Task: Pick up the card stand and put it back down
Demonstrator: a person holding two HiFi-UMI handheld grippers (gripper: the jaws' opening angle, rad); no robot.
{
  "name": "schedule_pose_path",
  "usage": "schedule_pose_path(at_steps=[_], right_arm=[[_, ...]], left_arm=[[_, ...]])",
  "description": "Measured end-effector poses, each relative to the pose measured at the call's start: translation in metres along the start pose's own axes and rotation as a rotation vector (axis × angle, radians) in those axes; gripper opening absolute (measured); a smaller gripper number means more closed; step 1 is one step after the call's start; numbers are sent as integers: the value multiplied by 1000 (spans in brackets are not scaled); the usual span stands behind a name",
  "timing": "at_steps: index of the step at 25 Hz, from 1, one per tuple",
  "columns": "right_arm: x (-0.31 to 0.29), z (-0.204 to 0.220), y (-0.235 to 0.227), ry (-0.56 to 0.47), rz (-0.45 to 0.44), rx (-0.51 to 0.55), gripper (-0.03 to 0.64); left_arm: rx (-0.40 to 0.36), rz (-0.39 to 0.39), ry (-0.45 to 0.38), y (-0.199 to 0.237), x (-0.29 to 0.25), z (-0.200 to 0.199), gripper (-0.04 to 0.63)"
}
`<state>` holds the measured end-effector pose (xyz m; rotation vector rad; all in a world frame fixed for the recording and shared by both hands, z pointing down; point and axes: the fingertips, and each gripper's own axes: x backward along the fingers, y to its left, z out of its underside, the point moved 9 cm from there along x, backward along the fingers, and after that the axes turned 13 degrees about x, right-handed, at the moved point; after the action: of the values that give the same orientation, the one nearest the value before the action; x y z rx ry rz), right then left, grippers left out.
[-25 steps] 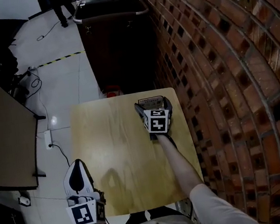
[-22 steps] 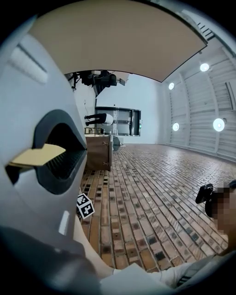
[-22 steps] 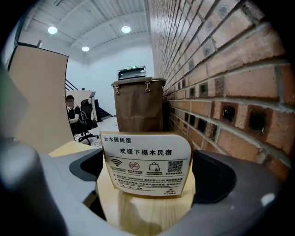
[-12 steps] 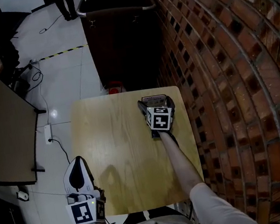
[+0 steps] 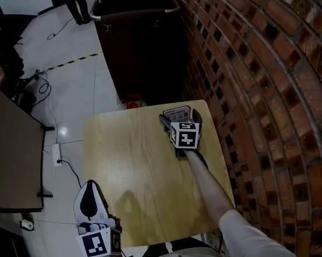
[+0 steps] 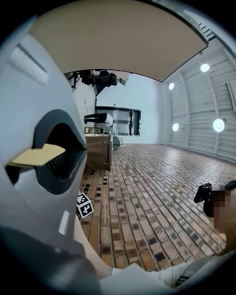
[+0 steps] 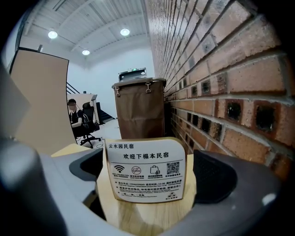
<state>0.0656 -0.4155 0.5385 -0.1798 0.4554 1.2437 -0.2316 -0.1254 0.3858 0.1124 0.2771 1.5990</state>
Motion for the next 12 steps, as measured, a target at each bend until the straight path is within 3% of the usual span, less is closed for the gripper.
schedule_pose_path(at_steps=[5, 6, 8, 9, 11, 12], right_arm=[[9, -1, -1, 7, -6, -14, 575], [14, -2, 0, 16, -11, -19, 488], [33, -10, -2, 6, 22, -9, 221], [46, -16, -4, -26, 56, 2, 121], [79, -34, -6, -135, 103, 8, 3], [98, -44, -5, -200, 100, -2, 0]], left_arm=[[0, 3, -14, 0, 4, -3, 5], [0, 3, -18, 0, 6, -4, 5], [2, 7, -30, -2, 8, -7, 5], [2, 10, -37, -3, 9, -8, 5], [3, 23, -52, -7, 11, -11, 5], [4, 31, -60, -9, 13, -12, 5]])
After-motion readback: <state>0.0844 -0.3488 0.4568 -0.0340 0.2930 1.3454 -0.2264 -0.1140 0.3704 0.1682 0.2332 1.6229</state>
